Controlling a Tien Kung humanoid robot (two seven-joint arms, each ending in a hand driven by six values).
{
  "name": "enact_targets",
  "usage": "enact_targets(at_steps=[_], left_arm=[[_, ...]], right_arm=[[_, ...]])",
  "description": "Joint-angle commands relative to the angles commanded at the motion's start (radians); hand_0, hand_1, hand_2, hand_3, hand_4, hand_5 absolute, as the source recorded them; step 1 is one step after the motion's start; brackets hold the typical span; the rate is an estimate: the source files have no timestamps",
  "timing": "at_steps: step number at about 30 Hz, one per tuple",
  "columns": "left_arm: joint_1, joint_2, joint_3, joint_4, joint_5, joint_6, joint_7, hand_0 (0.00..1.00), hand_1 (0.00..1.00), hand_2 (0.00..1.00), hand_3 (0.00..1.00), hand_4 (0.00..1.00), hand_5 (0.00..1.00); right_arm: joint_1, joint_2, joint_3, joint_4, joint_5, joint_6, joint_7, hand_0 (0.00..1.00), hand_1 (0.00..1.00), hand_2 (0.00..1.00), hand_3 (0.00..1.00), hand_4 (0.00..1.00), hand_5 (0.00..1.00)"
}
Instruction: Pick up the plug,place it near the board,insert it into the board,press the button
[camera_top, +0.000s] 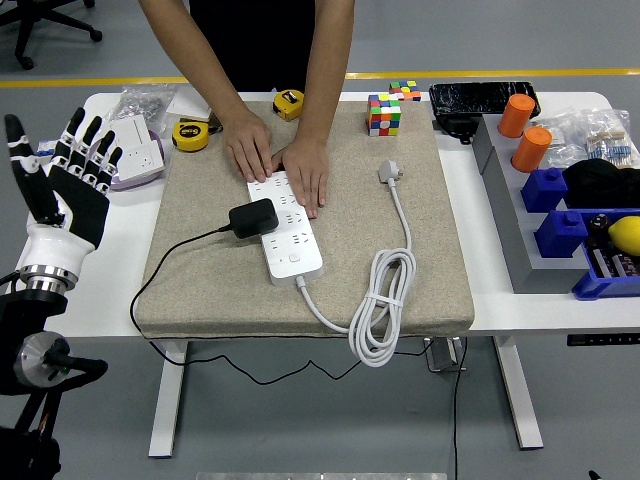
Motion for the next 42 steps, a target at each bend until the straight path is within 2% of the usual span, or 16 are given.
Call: enact_targets(at_steps=[3,4,6,9,10,15,16,22,30,33,34,39,40,42], left_arm=[[-0.087,0.04,0.086,0.065,0.123,0.005,0.074,0.994,0.998,0.971,0.977,0.998,0.83],[-0.118,0.046,0.117,0.086,0.169,0.004,0.089,0.968,0.979,0.95,0.943,0.998,0.391],[-0.176,0.051,0.182,0.129,0.254,0.002,0.106,0.968,0.979,0.95,0.943,0.998,0.391],[-0.247,0.044,0.27,0.193,0.384,0.003,0.115,0.968,0.979,0.95,0.943,0.998,0.391],[-0.264,0.039,0.292,0.213,0.422,0.002,0.117,0.963,0.973,0.935,0.917,0.998,0.236],[-0.344,0.015,0.406,0.315,0.63,-0.013,0.124,0.963,0.973,0.935,0.917,0.998,0.236],[-0.357,0.011,0.427,0.333,0.683,-0.015,0.126,0.998,0.987,0.942,0.916,0.998,0.161],[-0.42,-0.025,0.505,0.455,0.926,0.006,0.113,0.998,0.987,0.932,0.904,0.998,0.143],[-0.453,-0.076,0.501,0.571,1.252,0.037,0.105,0.986,0.977,0.918,0.895,0.998,0.141],[-0.461,-0.081,0.494,0.597,1.271,0.04,0.103,0.986,0.977,0.918,0.895,0.998,0.141],[-0.462,-0.081,0.492,0.601,1.269,0.043,0.102,0.896,0.906,0.855,0.851,0.998,0.211],[-0.468,-0.081,0.487,0.616,1.255,0.056,0.096,0.896,0.906,0.855,0.851,0.998,0.211],[-0.469,-0.081,0.485,0.621,1.25,0.059,0.094,0.826,0.827,0.781,0.786,0.998,0.328],[-0.472,-0.081,0.484,0.629,1.246,0.063,0.092,0.826,0.827,0.781,0.786,0.998,0.328]], right_arm=[[0.004,-0.001,-0.01,0.0,0.011,0.001,0.002,0.998,0.875,0.779,0.78,0.998,0.975],[0.006,-0.001,-0.013,0.0,0.015,0.001,0.002,0.998,0.871,0.775,0.779,0.998,0.975],[0.01,-0.002,-0.021,0.0,0.023,0.002,0.004,0.998,0.871,0.775,0.779,0.998,0.975],[0.014,-0.002,-0.028,0.0,0.032,0.002,0.005,0.998,0.871,0.775,0.779,0.998,0.975],[0.014,-0.001,-0.029,0.0,0.032,0.002,0.004,0.998,0.868,0.775,0.778,0.998,0.975],[0.01,0.0,-0.001,0.0,0.011,-0.001,-0.002,0.998,0.868,0.775,0.778,0.998,0.975],[0.01,0.0,0.003,0.0,0.008,-0.001,-0.003,0.998,0.866,0.771,0.778,0.998,0.977],[0.015,-0.004,-0.008,0.0,0.019,-0.001,0.001,0.998,0.865,0.77,0.777,0.998,0.978],[0.014,-0.002,-0.01,0.0,0.017,-0.001,-0.001,0.998,0.863,0.768,0.774,0.998,0.976],[0.016,-0.003,-0.012,0.0,0.018,-0.001,-0.001,0.998,0.863,0.768,0.774,0.998,0.976],[0.016,-0.003,-0.012,0.0,0.019,-0.001,-0.001,0.998,0.863,0.766,0.776,0.998,0.976],[0.017,-0.004,-0.008,0.0,0.015,-0.001,-0.002,0.998,0.863,0.766,0.776,0.998,0.976],[0.017,-0.004,-0.009,0.0,0.015,-0.001,-0.002,0.998,0.861,0.766,0.775,0.998,0.978],[0.016,-0.004,-0.009,0.0,0.014,-0.001,-0.002,0.998,0.861,0.766,0.775,0.998,0.978]])
